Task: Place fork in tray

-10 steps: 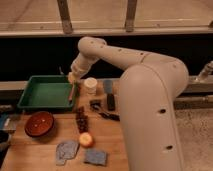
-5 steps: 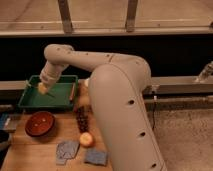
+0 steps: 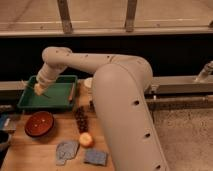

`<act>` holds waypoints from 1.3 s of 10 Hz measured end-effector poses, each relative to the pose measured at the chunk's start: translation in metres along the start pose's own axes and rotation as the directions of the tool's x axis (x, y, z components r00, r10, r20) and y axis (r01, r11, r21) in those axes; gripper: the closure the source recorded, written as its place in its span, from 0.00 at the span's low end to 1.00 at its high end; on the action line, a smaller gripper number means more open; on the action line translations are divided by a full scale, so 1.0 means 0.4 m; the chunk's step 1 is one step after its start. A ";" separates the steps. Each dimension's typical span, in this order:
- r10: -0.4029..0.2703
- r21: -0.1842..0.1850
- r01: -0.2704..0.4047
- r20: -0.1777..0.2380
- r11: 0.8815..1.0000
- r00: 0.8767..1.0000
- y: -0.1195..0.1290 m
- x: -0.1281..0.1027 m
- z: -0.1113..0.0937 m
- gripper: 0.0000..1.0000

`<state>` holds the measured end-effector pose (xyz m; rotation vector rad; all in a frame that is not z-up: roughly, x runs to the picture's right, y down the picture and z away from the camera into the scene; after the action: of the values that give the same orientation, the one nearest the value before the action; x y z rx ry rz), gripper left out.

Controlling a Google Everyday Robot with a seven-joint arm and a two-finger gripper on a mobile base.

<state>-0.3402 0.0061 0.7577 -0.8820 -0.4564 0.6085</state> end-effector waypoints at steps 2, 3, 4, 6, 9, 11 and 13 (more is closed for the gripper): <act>0.010 0.016 -0.010 0.014 1.000 1.000 -0.069 -0.008 -0.026 1.00; 0.024 0.031 -0.024 0.019 0.999 1.000 -0.133 -0.010 -0.049 1.00; 0.042 0.045 -0.043 0.020 0.998 0.999 -0.202 -0.011 -0.070 1.00; 0.077 0.068 -0.077 0.005 0.995 0.997 -0.302 -0.017 -0.082 0.97; 0.101 0.090 -0.100 -0.008 0.991 0.995 -0.363 -0.014 -0.095 0.91; 0.101 0.090 -0.100 -0.009 0.991 0.995 -0.362 -0.015 -0.093 0.70; 0.100 0.090 -0.099 -0.009 0.991 0.995 -0.361 -0.016 -0.092 0.50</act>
<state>-0.2792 -0.0896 0.8548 -0.8269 -0.3714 0.7084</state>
